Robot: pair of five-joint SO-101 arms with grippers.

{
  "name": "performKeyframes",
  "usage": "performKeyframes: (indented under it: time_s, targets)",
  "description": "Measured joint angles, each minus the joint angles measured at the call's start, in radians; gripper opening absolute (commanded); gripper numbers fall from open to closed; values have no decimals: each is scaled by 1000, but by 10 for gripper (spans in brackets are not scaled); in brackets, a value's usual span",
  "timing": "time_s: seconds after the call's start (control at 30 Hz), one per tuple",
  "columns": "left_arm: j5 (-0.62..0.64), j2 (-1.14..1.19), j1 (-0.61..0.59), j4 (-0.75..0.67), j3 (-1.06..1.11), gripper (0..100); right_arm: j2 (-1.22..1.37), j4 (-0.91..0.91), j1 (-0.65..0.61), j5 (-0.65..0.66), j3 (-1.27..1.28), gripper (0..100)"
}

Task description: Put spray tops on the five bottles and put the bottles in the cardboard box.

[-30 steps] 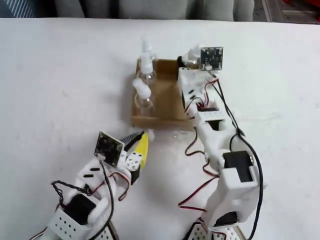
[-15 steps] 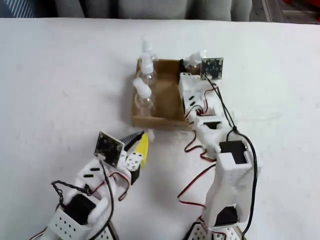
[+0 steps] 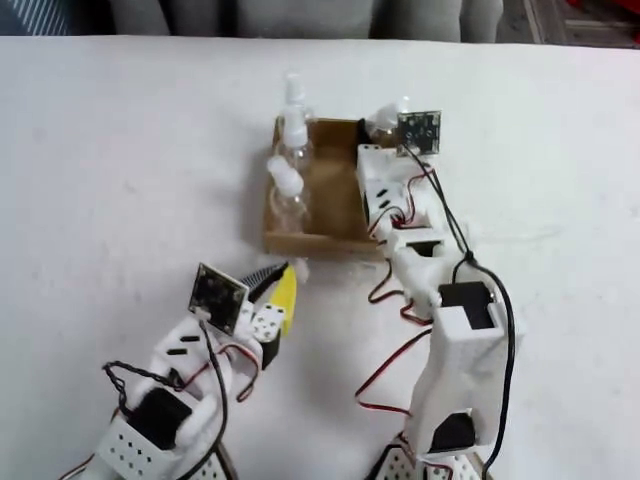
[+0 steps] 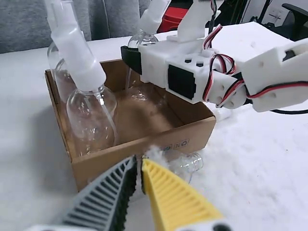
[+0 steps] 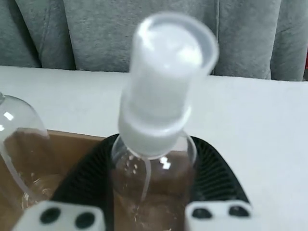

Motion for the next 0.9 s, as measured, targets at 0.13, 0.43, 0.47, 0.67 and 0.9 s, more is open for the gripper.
performKeyframes:
  time_s: [0.13,0.43,0.47,0.67,0.9]
  targets:
    - [0,0,0,0,0,24,0,0,-2,35,0,16]
    - [0,0,0,0,0,24,0,0,-2,34,0,16]
    - [0,0,0,0,0,24,0,0,-2,34,2,16]
    - [0,0,0,0,0,24,-3,-5,-11,34,25,16]
    - [0,0,0,0,0,24,-3,-5,-12,34,26,16]
